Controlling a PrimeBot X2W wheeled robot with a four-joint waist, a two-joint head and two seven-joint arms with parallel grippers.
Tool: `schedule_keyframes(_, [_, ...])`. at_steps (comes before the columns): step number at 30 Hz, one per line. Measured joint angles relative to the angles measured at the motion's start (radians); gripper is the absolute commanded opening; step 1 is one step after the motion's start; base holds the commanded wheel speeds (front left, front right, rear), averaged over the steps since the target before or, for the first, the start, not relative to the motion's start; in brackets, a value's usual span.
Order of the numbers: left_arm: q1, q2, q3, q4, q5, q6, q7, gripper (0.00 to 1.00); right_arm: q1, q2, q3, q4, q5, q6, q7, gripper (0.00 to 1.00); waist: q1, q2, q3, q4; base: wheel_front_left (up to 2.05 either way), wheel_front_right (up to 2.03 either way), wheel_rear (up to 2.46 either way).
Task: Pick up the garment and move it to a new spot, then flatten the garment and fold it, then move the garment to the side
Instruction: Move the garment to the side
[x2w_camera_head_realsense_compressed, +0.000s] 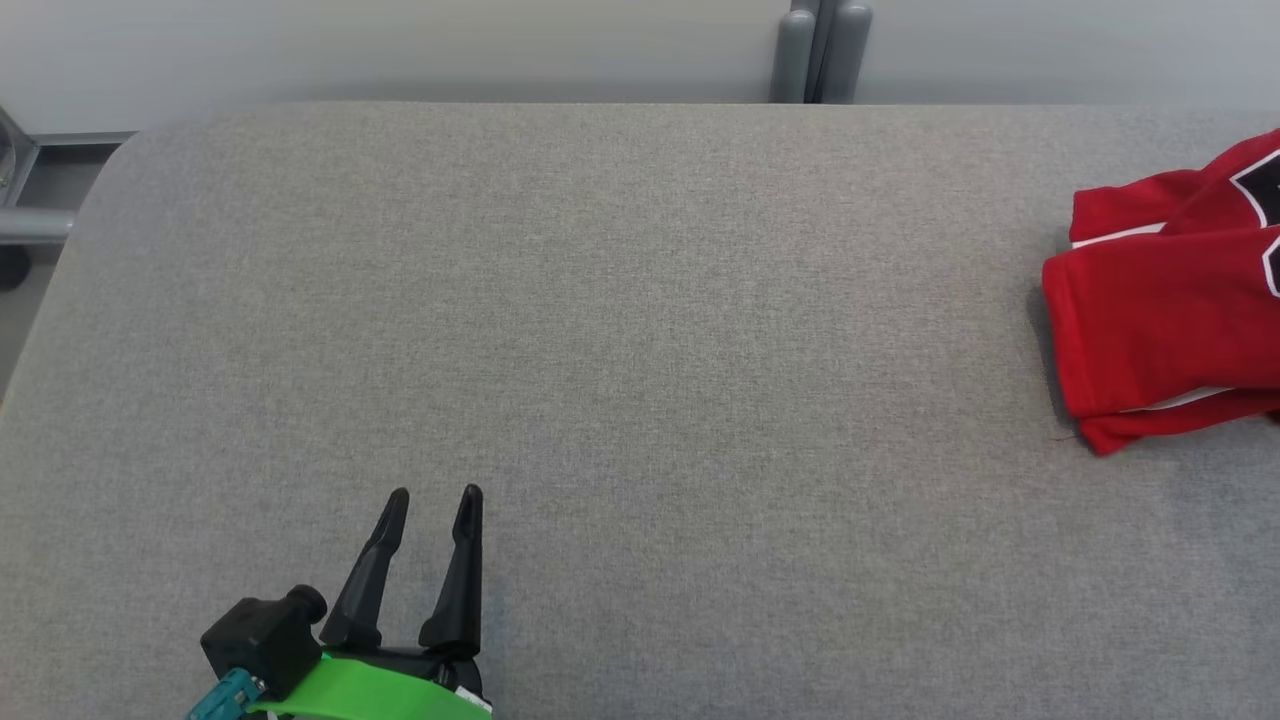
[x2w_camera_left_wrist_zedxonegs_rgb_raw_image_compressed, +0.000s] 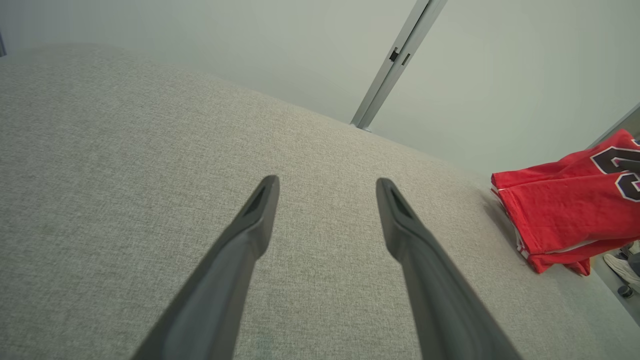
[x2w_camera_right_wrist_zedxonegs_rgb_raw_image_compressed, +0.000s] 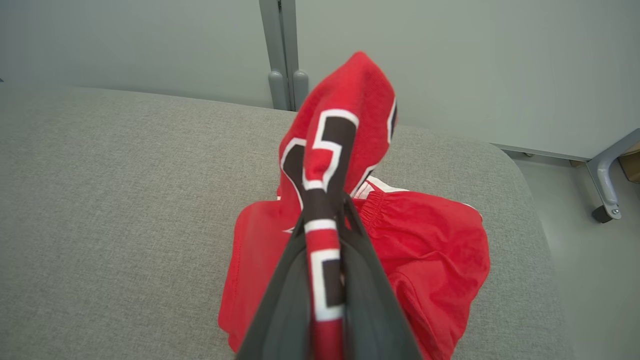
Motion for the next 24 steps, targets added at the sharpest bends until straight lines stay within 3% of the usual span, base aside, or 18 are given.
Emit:
schedule_keyframes(9, [-0.002, 0.015, -0.004, -0.016, 0.014, 0.000, 0.018, 1.00, -0.017, -0.042, -0.003, 0.032, -0.039, -0.036, 0.017, 0.00, 0.0000, 0.0000, 0.034, 0.017, 0.00, 0.00, 0.00])
schedule_keyframes(24, [-0.042, 0.062, -0.003, -0.092, 0.064, 0.004, 0.070, 1.00, -0.045, -0.076, -0.073, 0.156, -0.066, -0.149, -0.028, 0.00, 0.0000, 0.0000, 0.150, 0.050, 0.00, 0.00, 0.00])
